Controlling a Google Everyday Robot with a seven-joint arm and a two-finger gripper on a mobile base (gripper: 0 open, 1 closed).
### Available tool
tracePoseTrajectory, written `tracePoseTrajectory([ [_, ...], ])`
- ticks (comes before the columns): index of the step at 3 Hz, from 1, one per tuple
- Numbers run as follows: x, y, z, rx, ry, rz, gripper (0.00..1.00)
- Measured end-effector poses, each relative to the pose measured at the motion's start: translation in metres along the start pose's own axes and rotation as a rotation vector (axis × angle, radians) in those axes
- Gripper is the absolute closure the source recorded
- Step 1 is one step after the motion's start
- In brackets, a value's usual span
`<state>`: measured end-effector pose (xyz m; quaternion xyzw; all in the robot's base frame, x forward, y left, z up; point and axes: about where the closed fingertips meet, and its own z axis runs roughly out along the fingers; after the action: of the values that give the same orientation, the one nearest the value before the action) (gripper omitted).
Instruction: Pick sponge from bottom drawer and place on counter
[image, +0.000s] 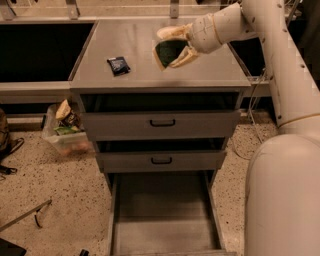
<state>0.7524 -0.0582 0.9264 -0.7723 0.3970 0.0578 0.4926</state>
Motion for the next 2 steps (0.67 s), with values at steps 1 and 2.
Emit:
tracePoseTrajectory([
  [1,0.033,-0.018,0.017,0.076,0.056,0.053,1.00],
  [2,0.068,-0.016,0.042,0.090,0.092,0.147,1.00],
])
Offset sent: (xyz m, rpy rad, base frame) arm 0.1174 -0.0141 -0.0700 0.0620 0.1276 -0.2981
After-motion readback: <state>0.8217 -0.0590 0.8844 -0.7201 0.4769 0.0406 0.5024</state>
